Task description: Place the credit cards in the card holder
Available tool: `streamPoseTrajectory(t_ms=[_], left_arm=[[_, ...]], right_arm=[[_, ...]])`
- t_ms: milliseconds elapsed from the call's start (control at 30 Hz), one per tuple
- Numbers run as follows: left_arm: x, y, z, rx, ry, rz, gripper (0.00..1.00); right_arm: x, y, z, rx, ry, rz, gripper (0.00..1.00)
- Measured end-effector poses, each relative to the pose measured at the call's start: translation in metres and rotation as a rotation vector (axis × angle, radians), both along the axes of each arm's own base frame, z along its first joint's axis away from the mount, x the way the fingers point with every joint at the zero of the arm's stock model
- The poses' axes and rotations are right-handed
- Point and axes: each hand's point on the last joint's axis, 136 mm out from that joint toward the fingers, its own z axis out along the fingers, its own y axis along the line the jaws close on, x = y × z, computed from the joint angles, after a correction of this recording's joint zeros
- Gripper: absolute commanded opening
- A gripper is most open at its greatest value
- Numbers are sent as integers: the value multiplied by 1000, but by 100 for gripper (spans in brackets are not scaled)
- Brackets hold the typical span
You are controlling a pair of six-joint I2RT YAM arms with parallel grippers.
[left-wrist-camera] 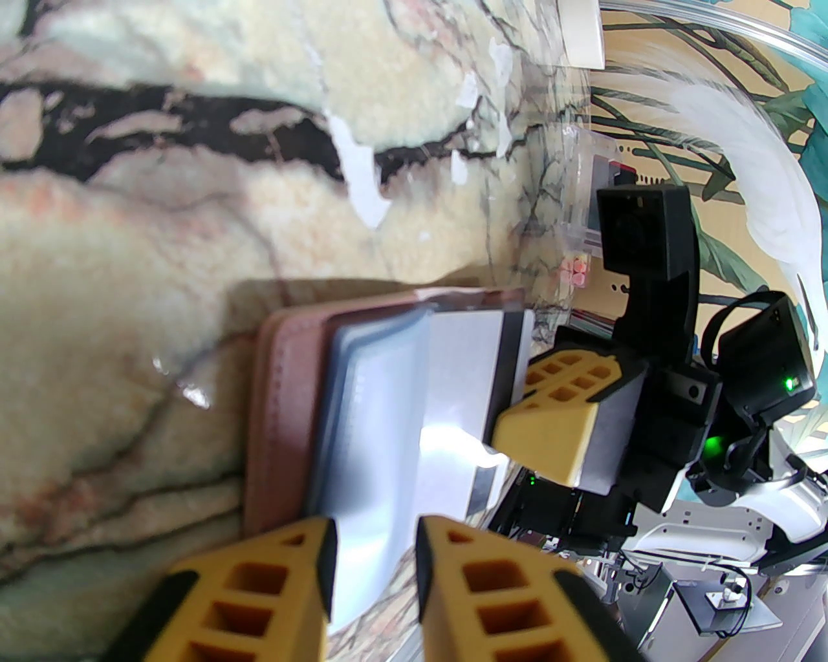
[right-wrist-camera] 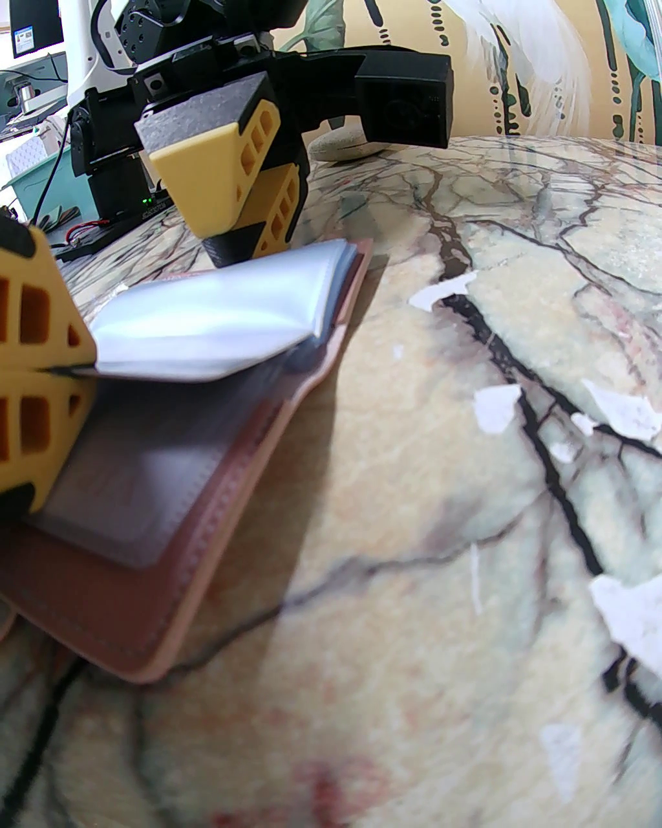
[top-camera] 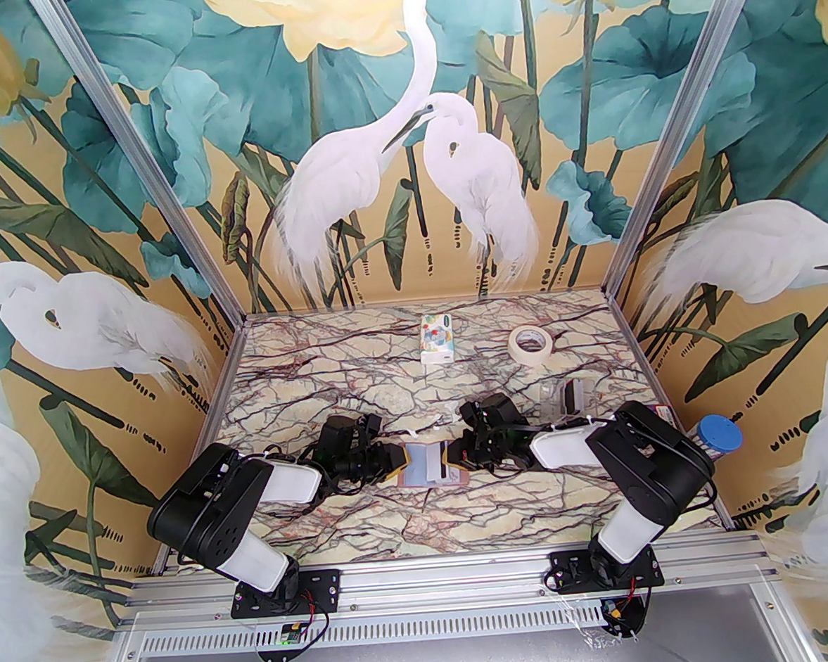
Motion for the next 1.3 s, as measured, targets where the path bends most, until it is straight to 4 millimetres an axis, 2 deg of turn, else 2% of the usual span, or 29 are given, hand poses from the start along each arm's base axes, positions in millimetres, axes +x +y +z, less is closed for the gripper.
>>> streamPoseTrajectory(t_ms=[1300], left_arm=[[0, 0, -1, -1, 0, -1, 28]], right_arm=[[-5, -1, -6, -16, 50, -56, 0]])
